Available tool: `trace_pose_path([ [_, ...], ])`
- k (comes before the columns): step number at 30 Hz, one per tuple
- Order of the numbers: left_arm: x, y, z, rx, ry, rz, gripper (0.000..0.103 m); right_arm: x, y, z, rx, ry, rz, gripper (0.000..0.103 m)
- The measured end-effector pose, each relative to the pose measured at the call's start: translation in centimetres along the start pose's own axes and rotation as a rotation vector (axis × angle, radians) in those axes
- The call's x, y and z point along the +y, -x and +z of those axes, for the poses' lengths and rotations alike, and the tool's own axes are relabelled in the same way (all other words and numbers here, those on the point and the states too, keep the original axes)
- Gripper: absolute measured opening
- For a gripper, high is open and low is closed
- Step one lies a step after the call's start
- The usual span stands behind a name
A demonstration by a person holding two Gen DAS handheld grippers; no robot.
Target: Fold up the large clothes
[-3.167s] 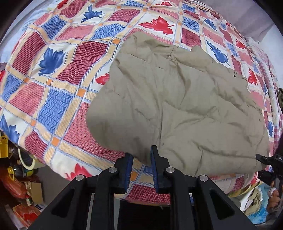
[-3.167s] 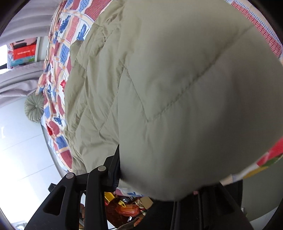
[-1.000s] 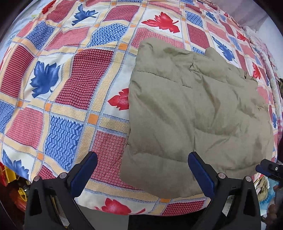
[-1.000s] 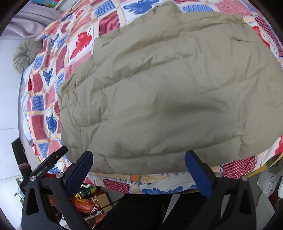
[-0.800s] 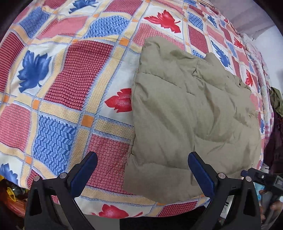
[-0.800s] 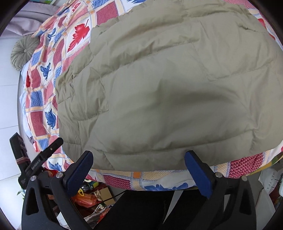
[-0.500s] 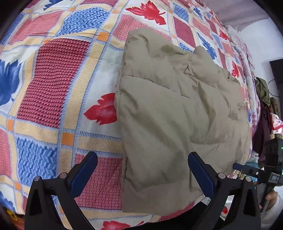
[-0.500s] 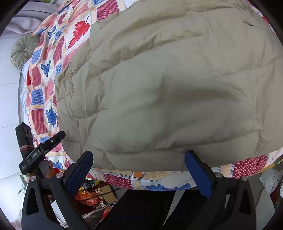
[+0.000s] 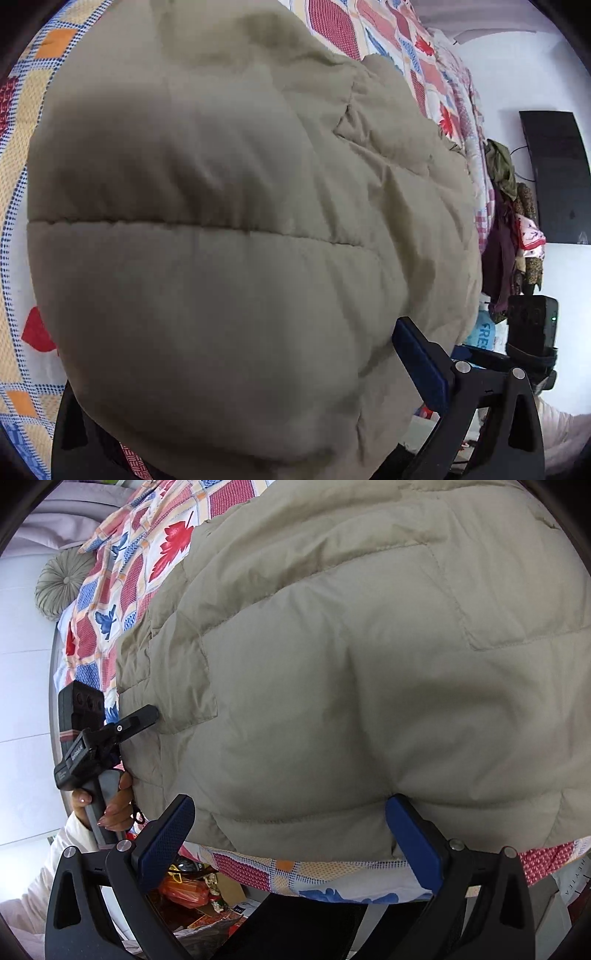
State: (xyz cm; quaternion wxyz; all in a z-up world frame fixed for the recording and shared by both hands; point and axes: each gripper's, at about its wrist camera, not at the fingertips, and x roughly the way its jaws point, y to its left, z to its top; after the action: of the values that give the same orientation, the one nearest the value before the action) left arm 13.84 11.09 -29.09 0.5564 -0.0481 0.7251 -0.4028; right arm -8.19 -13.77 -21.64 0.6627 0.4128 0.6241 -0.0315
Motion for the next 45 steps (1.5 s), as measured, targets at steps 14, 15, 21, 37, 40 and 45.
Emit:
trace_pose_path([
  [14, -7.6, 4.9, -0.9, -0.049, -0.090, 0.050, 0.024, -1.0, 5.0, 4.7, -0.274, 0.041, -0.074, 0.016],
  [15, -8.6, 5.6, -1.5, -0.056, -0.106, 0.053, 0.024, -1.6, 4.5, 5.2, -0.293, 0.043, -0.084, 0.011],
  [21, -17.9, 7.4, -2.2, -0.062, -0.210, 0.034, 0.024, -2.9, 1.5, 7.5, -0.322, 0.077, -0.058, 0.010],
  [37, -34.0, 0.2, 0.1, 0.011, -0.284, 0.097, 0.029, -9.3, 0.2, 10.2, -0.215, -0.104, 0.271, 0.001],
  [40, -35.6, -2.5, 0.1, 0.054, -0.287, 0.070, 0.050, -10.9, 3.2, 9.7, -0.245, -0.123, 0.325, 0.003],
  [45, -37.4, -5.8, 0.8, 0.075, -0.311, -0.019, 0.066, -14.9, 9.2, 6.9, -0.335, -0.137, 0.299, 0.005],
])
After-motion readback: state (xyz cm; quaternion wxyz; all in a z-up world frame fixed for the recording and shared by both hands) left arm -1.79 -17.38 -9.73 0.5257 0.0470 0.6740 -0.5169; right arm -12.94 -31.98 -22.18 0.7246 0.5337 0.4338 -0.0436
